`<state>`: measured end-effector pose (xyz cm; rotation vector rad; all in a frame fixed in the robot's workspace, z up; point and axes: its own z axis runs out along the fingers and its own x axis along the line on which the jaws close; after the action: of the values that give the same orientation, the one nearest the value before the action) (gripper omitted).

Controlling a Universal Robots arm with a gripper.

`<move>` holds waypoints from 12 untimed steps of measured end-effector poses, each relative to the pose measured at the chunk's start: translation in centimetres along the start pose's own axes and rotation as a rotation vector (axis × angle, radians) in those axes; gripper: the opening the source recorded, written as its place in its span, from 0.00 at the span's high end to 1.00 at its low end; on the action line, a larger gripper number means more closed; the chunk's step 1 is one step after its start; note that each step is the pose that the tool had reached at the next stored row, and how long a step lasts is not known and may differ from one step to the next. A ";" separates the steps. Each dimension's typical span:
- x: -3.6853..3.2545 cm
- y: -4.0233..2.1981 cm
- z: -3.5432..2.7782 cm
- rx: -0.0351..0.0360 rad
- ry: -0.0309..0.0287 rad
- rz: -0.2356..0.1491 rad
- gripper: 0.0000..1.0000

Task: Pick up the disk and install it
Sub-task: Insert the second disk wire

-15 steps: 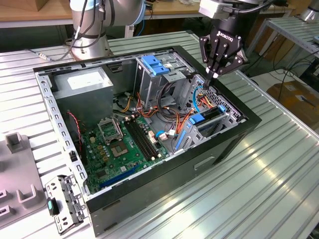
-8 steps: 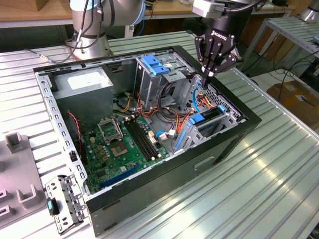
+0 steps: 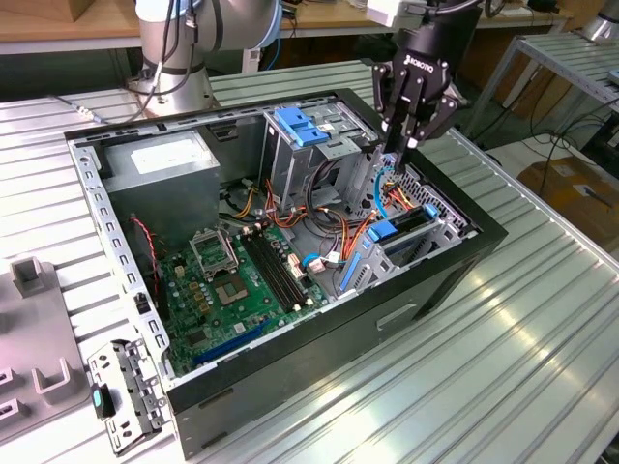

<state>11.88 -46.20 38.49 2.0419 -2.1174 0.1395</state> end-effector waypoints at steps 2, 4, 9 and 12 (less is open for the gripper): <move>-0.38 -0.21 0.22 -0.0027 0.0006 0.001 0.64; -0.47 -0.32 0.53 -0.0031 0.0059 0.004 0.64; -0.57 -0.37 0.92 -0.0033 0.0252 0.009 0.64; -0.60 -0.38 1.10 -0.0031 0.0491 0.014 0.64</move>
<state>12.19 -45.86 37.27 2.0016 -2.1013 0.1863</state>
